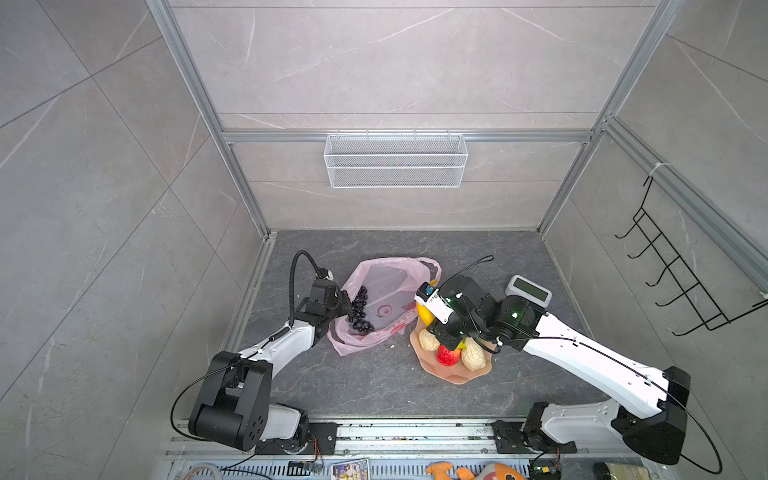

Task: Take the fake fruits out of the plastic bag
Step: 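Lift the yellow banana out of the bag and carry it over the bowl, then lower the yellow banana into the bowl and open the right gripper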

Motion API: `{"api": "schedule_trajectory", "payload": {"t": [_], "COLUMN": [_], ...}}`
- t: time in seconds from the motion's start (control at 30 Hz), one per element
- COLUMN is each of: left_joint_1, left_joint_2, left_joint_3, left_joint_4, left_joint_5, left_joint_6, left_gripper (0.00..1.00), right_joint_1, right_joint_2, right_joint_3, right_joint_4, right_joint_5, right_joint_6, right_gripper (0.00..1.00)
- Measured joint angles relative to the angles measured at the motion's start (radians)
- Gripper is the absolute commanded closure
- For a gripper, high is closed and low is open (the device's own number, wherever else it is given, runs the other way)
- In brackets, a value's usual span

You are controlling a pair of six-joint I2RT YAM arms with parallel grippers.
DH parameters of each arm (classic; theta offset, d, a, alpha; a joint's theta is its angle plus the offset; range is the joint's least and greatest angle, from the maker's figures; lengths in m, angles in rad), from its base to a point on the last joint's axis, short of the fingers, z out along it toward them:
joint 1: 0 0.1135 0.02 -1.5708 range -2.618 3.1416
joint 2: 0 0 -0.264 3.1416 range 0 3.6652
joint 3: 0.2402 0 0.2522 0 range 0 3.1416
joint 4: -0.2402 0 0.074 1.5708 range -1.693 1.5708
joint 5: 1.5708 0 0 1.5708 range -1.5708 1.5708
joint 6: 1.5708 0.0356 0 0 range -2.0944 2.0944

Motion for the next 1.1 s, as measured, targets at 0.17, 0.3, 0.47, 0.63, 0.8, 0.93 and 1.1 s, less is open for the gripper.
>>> {"api": "schedule_trajectory", "payload": {"t": [0.17,0.3,0.47,0.63,0.8,0.93,1.1], "left_joint_1": [0.0,0.0,0.0,0.0,0.0,0.0,0.0], "left_joint_2": [0.0,0.0,0.0,0.0,0.0,0.0,0.0], "left_joint_3": [0.0,0.0,0.0,0.0,0.0,0.0,0.0], "left_joint_4": [0.0,0.0,0.0,0.0,0.0,0.0,0.0], "left_joint_5": [0.0,0.0,0.0,0.0,0.0,0.0,0.0], "left_joint_6": [0.0,0.0,0.0,0.0,0.001,0.001,0.001], "left_gripper": [1.0,1.0,1.0,1.0,1.0,1.0,1.0], "right_joint_1": [0.0,0.0,0.0,0.0,0.0,0.007,0.031], "right_joint_2": [-0.04,-0.053,-0.053,-0.052,-0.05,-0.026,-0.006], "right_joint_3": [-0.091,-0.119,-0.13,-0.163,-0.186,-0.203,-0.233], "right_joint_4": [-0.004,-0.035,-0.073,-0.098,-0.115,-0.124,-0.123], "right_joint_5": [-0.031,-0.038,-0.034,-0.05,-0.065,-0.079,-0.079], "right_joint_6": [-0.173,-0.282,-0.385,-0.455,-0.498,-0.512,-0.507], "right_gripper": [0.73,0.73,0.73,0.73,0.74,0.75,0.76]}}
